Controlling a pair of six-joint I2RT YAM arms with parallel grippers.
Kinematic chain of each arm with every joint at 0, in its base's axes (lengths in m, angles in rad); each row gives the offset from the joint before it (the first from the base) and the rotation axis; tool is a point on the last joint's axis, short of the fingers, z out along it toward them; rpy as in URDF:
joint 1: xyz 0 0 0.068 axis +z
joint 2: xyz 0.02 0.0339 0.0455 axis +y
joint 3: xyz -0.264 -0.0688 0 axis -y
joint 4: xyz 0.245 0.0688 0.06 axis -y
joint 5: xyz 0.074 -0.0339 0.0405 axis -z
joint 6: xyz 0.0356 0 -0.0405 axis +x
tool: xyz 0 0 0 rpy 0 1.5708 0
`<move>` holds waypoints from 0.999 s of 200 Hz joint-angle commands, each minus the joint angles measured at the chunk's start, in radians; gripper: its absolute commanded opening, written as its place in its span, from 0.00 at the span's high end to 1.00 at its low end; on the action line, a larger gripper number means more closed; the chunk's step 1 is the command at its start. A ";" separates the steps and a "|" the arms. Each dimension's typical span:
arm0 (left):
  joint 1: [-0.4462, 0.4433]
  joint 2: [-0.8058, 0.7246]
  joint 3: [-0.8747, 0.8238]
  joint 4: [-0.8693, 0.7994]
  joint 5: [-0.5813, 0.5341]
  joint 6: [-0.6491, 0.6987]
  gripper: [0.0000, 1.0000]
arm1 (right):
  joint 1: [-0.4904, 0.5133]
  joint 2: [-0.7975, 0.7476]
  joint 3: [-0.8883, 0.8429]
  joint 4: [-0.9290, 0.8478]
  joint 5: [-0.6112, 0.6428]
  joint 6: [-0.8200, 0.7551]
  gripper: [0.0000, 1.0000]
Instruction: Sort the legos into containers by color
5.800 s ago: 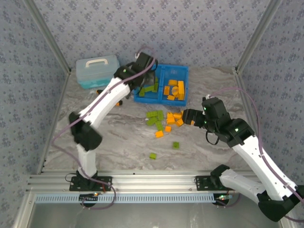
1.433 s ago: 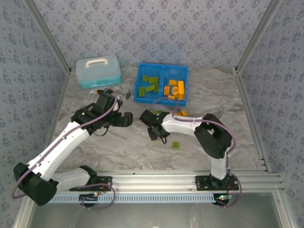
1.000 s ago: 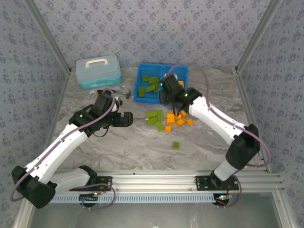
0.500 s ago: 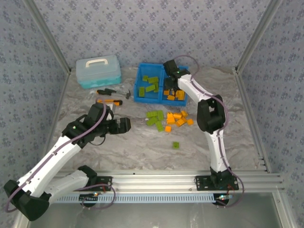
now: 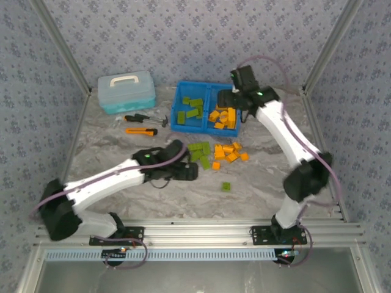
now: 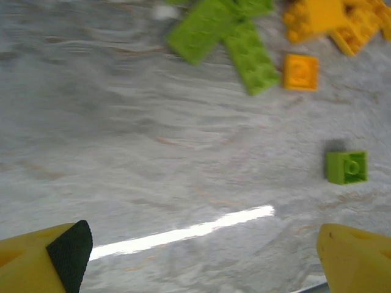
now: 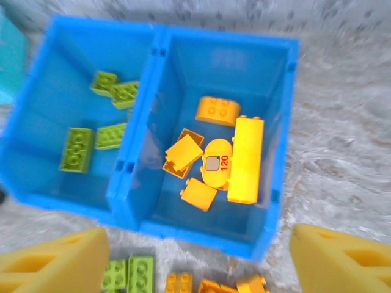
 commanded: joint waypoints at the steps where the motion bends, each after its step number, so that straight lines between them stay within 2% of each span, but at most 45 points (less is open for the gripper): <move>1: -0.126 0.179 0.158 0.015 -0.083 -0.079 0.05 | -0.002 -0.214 -0.179 0.002 0.028 0.032 0.06; 10: -0.164 0.274 0.225 0.012 -0.088 -0.077 0.05 | -0.008 -0.297 -0.251 0.005 0.041 0.046 0.00; 35: -0.230 0.486 0.407 -0.056 -0.117 -0.058 0.05 | -0.026 -0.477 -0.396 -0.033 0.062 0.080 0.00; 72: -0.253 0.650 0.520 -0.040 -0.112 -0.038 0.11 | -0.057 -0.645 -0.505 -0.100 0.091 0.103 0.00; 101: -0.252 0.741 0.557 -0.034 -0.104 -0.015 0.33 | -0.084 -0.678 -0.537 -0.111 0.080 0.093 0.00; 125: -0.252 0.782 0.557 -0.028 -0.086 -0.026 0.47 | -0.089 -0.673 -0.531 -0.115 0.064 0.089 0.00; 164: -0.252 0.777 0.543 -0.030 -0.097 -0.042 0.62 | -0.089 -0.663 -0.530 -0.093 0.044 0.102 0.00; 200: -0.225 0.665 0.537 -0.051 -0.147 -0.009 0.66 | -0.086 -0.656 -0.508 -0.110 0.004 0.124 0.00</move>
